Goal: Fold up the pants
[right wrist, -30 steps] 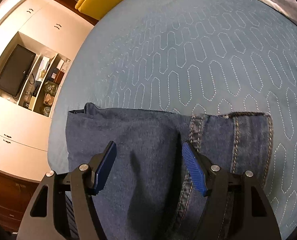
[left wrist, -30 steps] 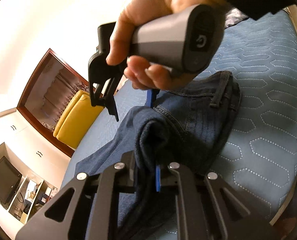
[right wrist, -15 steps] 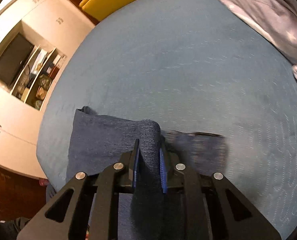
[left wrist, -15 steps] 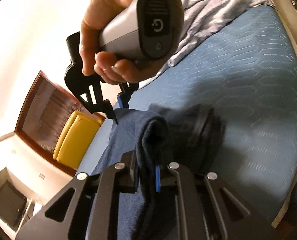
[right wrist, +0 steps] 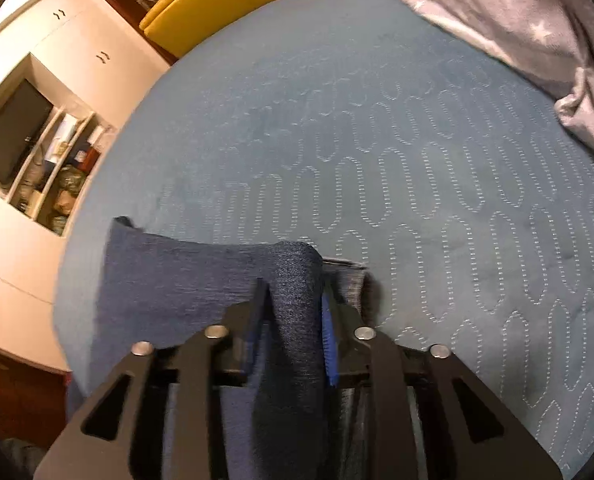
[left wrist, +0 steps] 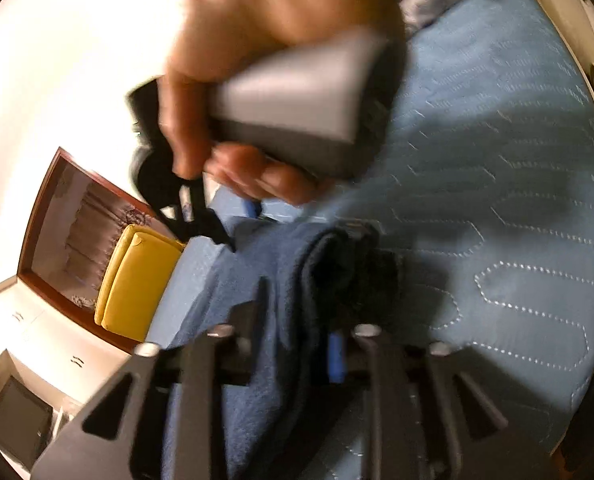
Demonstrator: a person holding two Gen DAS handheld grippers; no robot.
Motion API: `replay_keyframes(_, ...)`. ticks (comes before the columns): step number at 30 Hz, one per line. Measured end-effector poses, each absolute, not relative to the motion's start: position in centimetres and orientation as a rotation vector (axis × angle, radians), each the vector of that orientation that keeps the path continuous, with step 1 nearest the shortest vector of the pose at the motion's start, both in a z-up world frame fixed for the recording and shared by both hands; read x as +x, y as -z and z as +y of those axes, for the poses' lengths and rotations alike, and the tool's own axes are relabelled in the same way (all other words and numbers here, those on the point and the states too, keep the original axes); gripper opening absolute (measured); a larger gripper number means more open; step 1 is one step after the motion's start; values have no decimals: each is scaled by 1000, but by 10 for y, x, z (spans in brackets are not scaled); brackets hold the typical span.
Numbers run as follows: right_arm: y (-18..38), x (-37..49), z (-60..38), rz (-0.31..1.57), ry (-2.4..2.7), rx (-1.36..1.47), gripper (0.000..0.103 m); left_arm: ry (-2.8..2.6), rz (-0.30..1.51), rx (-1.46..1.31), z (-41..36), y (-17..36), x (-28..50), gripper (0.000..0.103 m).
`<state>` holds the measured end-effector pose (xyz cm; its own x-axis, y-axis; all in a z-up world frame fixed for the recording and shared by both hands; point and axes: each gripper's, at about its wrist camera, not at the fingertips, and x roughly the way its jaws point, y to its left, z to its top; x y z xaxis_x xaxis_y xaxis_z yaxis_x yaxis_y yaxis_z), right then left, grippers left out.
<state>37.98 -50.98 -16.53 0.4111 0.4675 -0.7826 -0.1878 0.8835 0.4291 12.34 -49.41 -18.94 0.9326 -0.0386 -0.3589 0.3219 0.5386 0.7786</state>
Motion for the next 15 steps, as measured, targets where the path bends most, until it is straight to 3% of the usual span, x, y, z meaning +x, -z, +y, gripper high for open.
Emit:
replay_keyframes(3, 156, 375, -518, 1016, -374, 335, 31, 221, 282, 909, -480, 171, 119, 79)
replay_keyframes(4, 151, 373, -524, 993, -339, 350, 37, 235, 281, 885, -475, 165, 116, 80)
replay_keyframes(7, 122, 356, -544, 905, -237, 391, 39, 270, 282, 799, -447, 141, 96, 81)
replay_keyframes(12, 88, 268, -532, 772, -103, 277, 42, 198, 410, 354, -341, 85, 137, 80)
replay_keyframes(15, 103, 236, -505, 774, -96, 237, 46, 225, 520, 187, -297, 69, 193, 49)
